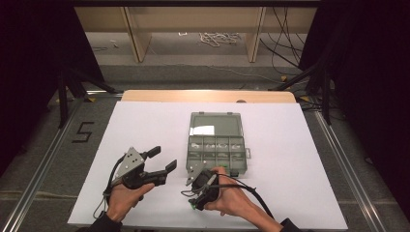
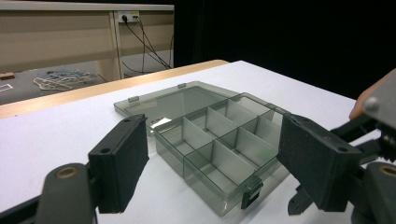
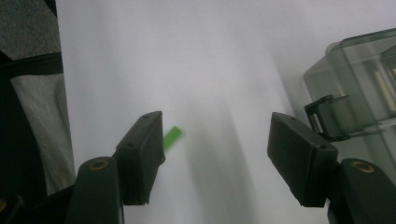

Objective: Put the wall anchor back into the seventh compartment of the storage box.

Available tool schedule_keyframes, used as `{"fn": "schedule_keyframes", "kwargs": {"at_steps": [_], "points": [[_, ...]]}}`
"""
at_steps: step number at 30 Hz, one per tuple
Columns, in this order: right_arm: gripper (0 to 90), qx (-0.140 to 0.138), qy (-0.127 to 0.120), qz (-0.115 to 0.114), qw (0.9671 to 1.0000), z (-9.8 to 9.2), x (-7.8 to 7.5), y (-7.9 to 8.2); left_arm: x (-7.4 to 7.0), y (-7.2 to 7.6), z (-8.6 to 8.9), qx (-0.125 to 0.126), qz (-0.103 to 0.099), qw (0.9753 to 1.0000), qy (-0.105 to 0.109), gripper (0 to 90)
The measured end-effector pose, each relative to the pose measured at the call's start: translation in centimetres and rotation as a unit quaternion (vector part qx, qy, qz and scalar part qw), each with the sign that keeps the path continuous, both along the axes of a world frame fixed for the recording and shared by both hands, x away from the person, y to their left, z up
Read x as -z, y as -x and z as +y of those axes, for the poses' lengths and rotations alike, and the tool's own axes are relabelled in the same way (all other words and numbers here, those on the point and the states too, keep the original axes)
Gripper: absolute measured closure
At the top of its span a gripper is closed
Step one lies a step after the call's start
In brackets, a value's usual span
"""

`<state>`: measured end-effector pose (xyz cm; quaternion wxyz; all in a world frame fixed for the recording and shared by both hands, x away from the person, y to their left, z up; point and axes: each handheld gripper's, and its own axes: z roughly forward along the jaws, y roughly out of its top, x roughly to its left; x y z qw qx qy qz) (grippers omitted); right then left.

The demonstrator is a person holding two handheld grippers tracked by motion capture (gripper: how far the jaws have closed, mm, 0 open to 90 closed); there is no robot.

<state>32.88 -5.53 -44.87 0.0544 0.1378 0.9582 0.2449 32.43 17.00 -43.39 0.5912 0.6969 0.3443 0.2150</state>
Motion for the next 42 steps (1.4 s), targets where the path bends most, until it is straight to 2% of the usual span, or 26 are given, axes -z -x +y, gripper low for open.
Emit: {"fn": "schedule_keyframes", "kwargs": {"at_steps": [11, 17, 19, 20, 23, 24, 28, 37, 42], "points": [[49.1, -0.024, 0.024, 0.023, 0.9991, 1.1, 1.4, 0.7, -0.1, 0.1, 0.1, -0.009, 0.003, 0.9999, 0.002, 23.8], [59.6, -0.031, 0.027, 0.033, 0.9986, 1.3, 2.0, 0.7, -0.1, 0.0, 0.1, -0.01, 0.002, 1.0, 0.002, 23.8], [67.0, -0.032, 0.026, 0.034, 0.9986, 1.3, 1.9, 0.7, -0.1, 0.0, 0.1, -0.007, 0.0, 1.0, -0.001, 23.8], [67.3, -0.031, 0.024, 0.035, 0.9986, 1.3, 2.0, 0.7, 0.0, 0.1, 0.0, -0.011, 0.007, 0.9999, 0.005, 23.8], [72.5, -0.043, 0.026, 0.031, 0.9983, 1.4, 2.0, 0.5, 0.0, 0.1, 0.0, -0.014, 0.007, 0.9999, 0.007, 23.8], [74.4, -0.037, 0.027, 0.034, 0.9984, 1.5, 2.0, 0.6, -0.1, 0.0, 0.1, -0.009, 0.002, 1.0, 0.0, 23.8], [83.6, -0.045, 0.026, 0.036, 0.998, 1.6, 2.0, 0.4, -0.1, 0.0, 0.1, -0.007, -0.001, 1.0, -0.001, 23.8], [84.6, -0.049, 0.029, 0.036, 0.9977, 1.6, 1.9, 0.4, -0.1, 0.0, 0.1, -0.006, 0.0, 1.0, -0.001, 23.8], [84.6, -0.045, 0.021, 0.031, 0.9983, 1.2, 1.3, 0.2, -0.1, 0.0, 0.1, -0.007, 0.0, 1.0, -0.001, 23.8]]}}
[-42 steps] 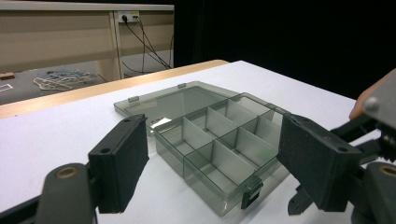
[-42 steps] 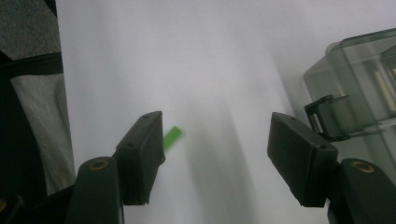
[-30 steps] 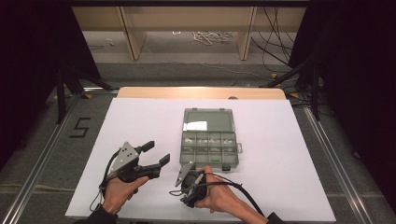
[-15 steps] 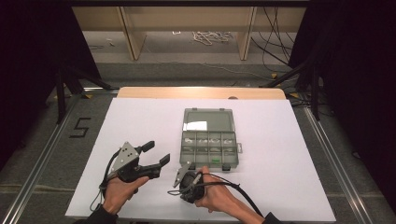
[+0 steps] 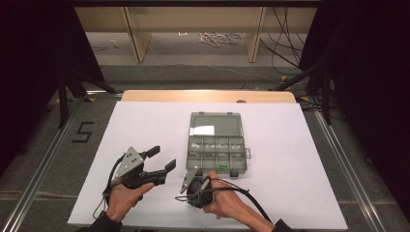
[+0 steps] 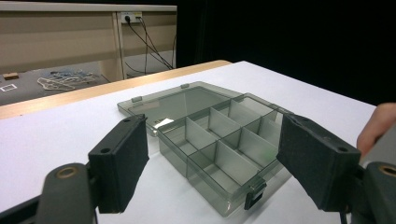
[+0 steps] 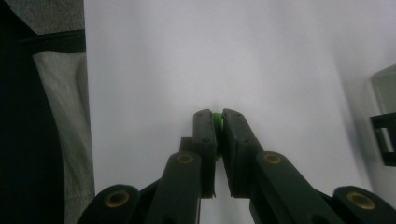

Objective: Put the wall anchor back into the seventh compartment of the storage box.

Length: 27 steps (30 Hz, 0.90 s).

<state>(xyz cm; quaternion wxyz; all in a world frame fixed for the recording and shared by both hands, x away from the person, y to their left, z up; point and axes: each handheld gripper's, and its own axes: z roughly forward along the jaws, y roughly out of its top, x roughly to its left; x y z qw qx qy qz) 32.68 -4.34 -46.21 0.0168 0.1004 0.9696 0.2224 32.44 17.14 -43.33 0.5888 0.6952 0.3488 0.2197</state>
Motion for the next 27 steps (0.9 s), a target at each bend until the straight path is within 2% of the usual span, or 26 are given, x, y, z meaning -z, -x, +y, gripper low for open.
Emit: {"fn": "schedule_keyframes", "kwargs": {"at_steps": [6, 21, 27], "points": [[84.6, 0.008, -0.009, -0.008, 0.9999, -0.8, -0.8, -0.5, 0.0, 0.1, -0.1, -0.005, 0.005, 1.0, 0.004, 23.8], [84.6, 0.015, -0.02, -0.018, 0.9995, -2.3, -2.2, -1.4, 0.0, 0.0, 0.0, 0.0, -0.001, 1.0, 0.0, 23.8], [84.6, 0.027, -0.024, -0.027, 0.999, -3.2, -3.1, -2.0, 0.0, 0.0, -0.1, -0.002, 0.0, 1.0, 0.0, 23.8]]}}
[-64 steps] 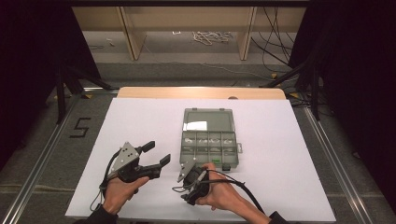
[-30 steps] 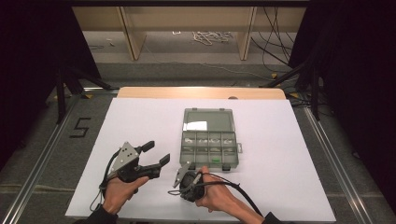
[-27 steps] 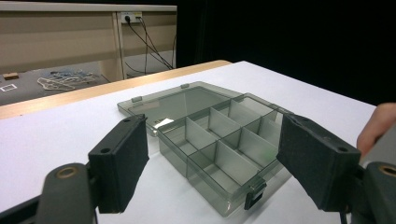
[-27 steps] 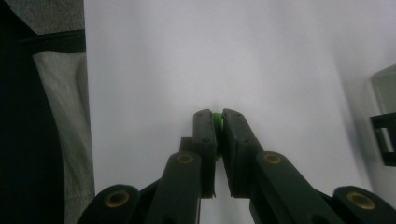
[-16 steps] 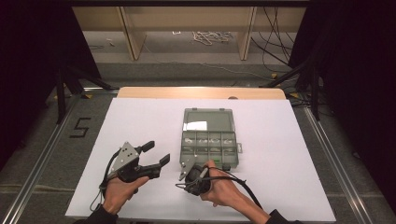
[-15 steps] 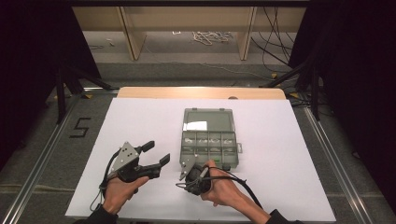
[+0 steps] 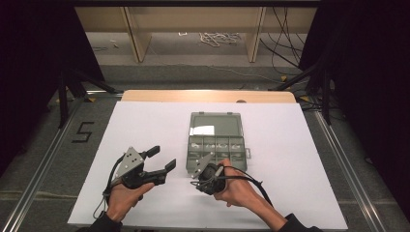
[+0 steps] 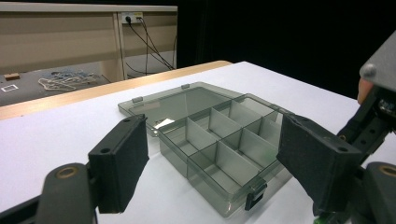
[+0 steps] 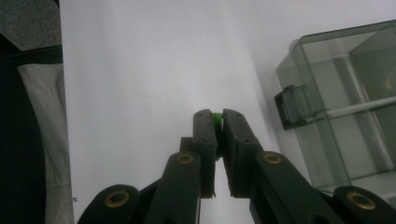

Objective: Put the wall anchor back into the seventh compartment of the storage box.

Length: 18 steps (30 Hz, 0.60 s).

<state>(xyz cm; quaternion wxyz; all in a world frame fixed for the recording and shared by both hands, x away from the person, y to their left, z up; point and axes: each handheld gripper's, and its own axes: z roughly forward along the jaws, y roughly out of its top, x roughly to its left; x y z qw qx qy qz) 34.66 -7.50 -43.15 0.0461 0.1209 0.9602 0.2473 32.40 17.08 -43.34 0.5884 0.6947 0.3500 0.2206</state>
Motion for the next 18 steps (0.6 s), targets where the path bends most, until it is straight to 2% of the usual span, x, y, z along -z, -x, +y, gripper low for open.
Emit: {"fn": "schedule_keyframes", "kwargs": {"at_steps": [12, 18], "points": [[84.6, 0.008, 0.002, 0.002, 1.0, -1.3, -1.0, -1.0, 0.0, 0.0, 0.0, 0.0, 0.0, 1.0, 0.0, 23.8], [84.6, 0.015, -0.007, -0.003, 0.9999, -1.9, -1.7, -1.4, 0.0, 0.0, 0.0, 0.0, -0.001, 1.0, -0.001, 23.8]]}}
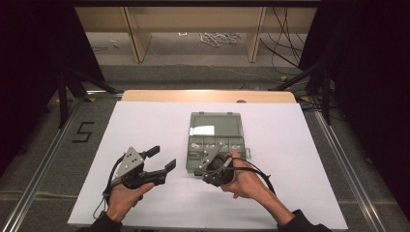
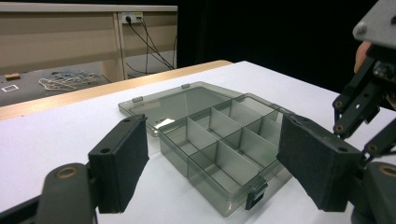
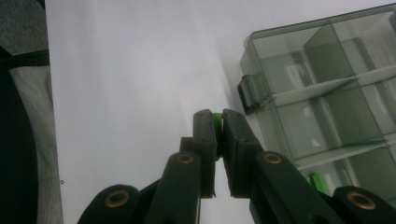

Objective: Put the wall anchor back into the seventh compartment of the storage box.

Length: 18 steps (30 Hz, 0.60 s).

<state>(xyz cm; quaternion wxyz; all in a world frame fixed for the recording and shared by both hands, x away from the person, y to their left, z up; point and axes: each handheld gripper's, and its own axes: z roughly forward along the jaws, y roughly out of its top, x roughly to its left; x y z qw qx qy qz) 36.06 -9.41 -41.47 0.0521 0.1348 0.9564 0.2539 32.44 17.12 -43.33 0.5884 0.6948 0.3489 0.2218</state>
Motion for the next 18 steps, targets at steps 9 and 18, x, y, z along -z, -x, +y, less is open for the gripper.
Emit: {"fn": "schedule_keyframes", "kwargs": {"at_steps": [9, 18], "points": [[84.6, 0.013, -0.007, -0.008, 0.9999, -1.1, -0.8, -0.8, 0.0, 0.0, 0.0, -0.001, 0.001, 1.0, 0.003, 23.8], [84.6, 0.028, -0.012, -0.011, 0.9995, -2.0, -1.4, -1.4, 0.0, 0.0, 0.0, -0.001, 0.002, 1.0, 0.002, 23.8]]}}
